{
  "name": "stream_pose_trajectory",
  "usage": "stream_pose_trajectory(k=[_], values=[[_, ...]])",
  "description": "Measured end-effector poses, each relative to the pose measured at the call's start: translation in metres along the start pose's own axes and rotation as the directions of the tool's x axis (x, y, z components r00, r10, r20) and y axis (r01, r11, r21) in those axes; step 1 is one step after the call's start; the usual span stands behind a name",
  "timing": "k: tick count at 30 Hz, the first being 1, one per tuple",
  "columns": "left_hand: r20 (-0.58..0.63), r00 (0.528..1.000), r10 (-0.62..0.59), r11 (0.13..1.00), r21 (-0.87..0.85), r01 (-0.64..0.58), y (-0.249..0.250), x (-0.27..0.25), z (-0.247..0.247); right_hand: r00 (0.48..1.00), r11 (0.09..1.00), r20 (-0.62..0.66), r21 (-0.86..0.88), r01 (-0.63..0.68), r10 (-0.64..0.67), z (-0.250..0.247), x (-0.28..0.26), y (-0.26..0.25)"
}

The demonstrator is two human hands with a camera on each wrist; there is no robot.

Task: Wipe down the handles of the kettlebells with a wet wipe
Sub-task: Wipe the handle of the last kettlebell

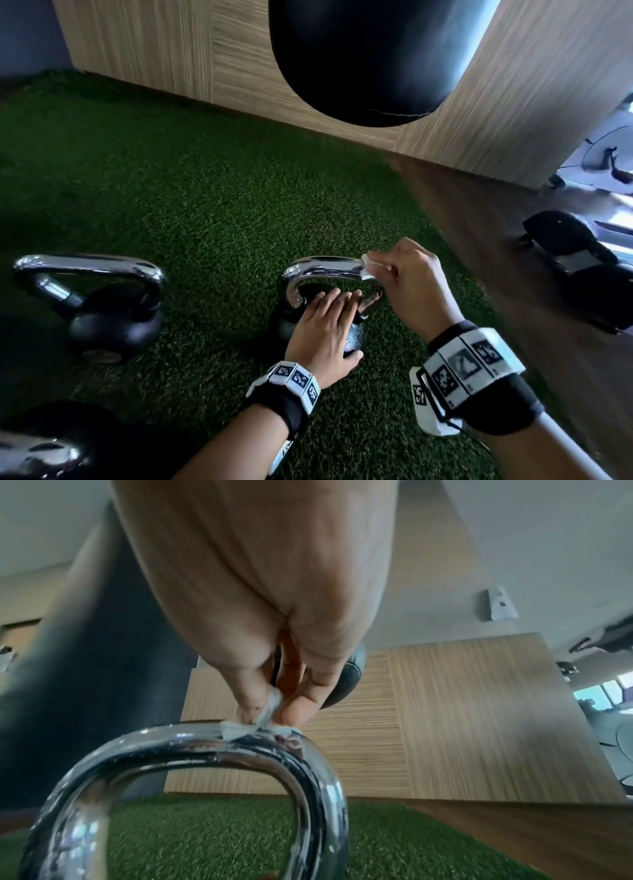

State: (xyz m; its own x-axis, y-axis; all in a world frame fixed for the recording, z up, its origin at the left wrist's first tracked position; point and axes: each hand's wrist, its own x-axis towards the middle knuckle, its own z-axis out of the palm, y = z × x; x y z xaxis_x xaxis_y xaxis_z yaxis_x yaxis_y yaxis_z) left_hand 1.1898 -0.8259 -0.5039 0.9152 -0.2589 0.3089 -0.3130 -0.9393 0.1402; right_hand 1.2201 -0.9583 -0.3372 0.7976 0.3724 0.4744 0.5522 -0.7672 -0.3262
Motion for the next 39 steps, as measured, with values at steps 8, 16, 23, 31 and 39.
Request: stream_pose_trajectory(k=[8, 16, 23, 31, 39], values=[[0.013, 1.000, -0.003, 1.000, 0.007, 0.003, 0.000, 0.001, 0.000, 0.880, 0.862, 0.060, 0.179, -0.474, 0.471, 0.015, -0.021, 0.043], [0.048, 0.999, 0.015, 0.999, -0.033, -0.013, 0.000, 0.000, -0.008, 0.663, 0.361, 0.336, 0.633, -0.685, 0.669, 0.047, -0.032, 0.062], [0.176, 0.984, 0.027, 0.995, -0.096, -0.010, -0.001, 0.003, -0.025, 0.514, 0.093, 0.551, 0.618, -0.781, 0.657, 0.070, -0.042, 0.061], [0.196, 0.977, -0.086, 0.783, -0.593, 0.188, -0.008, 0.012, -0.093, 0.546, 0.137, 0.649, 0.570, -0.810, 0.529, 0.025, -0.071, 0.044], [0.215, 0.972, -0.089, 0.290, -0.929, 0.232, -0.014, 0.006, -0.130, 0.864, 0.452, 0.311, 0.753, -0.478, 0.395, -0.010, -0.063, -0.001]])
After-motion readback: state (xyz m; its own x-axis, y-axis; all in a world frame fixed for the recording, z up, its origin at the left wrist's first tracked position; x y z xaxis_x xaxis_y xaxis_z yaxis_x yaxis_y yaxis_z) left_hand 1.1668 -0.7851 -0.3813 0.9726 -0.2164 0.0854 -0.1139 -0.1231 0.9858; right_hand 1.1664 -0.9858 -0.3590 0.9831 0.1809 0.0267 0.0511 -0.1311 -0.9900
